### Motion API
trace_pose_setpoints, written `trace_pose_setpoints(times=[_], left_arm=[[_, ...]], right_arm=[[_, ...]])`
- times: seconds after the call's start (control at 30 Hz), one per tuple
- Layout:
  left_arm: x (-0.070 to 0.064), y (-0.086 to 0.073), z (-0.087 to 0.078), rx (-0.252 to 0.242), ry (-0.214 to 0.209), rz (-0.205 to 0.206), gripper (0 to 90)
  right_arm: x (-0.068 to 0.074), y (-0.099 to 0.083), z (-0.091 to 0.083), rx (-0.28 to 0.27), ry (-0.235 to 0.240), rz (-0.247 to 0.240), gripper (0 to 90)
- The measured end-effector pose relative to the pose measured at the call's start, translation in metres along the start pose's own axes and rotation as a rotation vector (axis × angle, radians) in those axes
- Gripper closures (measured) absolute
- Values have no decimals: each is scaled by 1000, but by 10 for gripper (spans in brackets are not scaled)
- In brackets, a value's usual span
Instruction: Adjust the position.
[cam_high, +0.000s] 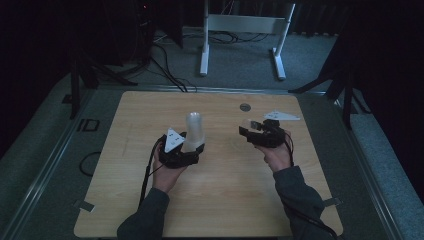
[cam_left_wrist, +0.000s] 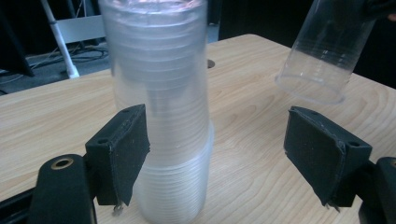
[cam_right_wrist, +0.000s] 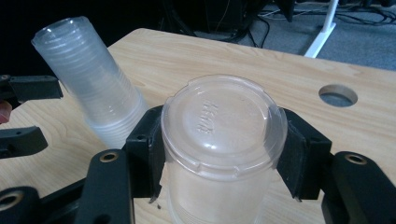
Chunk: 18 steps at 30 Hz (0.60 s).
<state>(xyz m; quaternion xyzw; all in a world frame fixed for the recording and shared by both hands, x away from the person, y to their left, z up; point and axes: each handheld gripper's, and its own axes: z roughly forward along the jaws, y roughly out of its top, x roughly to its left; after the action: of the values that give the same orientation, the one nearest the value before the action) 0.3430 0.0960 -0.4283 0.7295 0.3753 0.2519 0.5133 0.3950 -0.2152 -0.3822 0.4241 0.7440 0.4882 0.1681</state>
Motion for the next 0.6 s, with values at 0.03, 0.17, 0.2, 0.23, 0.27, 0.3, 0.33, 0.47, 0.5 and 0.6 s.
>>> trace_pose_setpoints(times=[0.03, 0.17, 0.2, 0.23, 0.27, 0.3, 0.33, 0.47, 0.5, 0.6], left_arm=[[0, 1, 0, 1, -1, 6, 220], [-1, 2, 1, 2, -15, 6, 219], [-1, 3, 1, 1, -18, 6, 219], [-2, 3, 1, 1, -19, 5, 219], [-3, 3, 1, 0, -22, 11, 219], [-4, 4, 1, 1, -24, 16, 219], [-5, 4, 2, 2, -24, 21, 219], [-10, 5, 4, 5, -39, 33, 219], [-12, 5, 5, 4, -44, 34, 219], [-18, 5, 8, 12, -62, 53, 220]], right_arm=[[0, -2, 0, -2, 5, 12, 406], [-2, -11, -1, -4, 21, 47, 406], [-4, -17, -2, -3, 21, 58, 406], [-5, -19, -2, -1, 22, 64, 407], [-5, -21, -2, 0, 20, 67, 406], [-7, -24, -2, 2, 19, 75, 406], [-7, -26, -2, 4, 17, 80, 407], [-10, -32, -2, 4, 13, 99, 407], [-10, -34, -2, 2, 13, 105, 406], [-10, -40, -2, 1, 22, 121, 407]])
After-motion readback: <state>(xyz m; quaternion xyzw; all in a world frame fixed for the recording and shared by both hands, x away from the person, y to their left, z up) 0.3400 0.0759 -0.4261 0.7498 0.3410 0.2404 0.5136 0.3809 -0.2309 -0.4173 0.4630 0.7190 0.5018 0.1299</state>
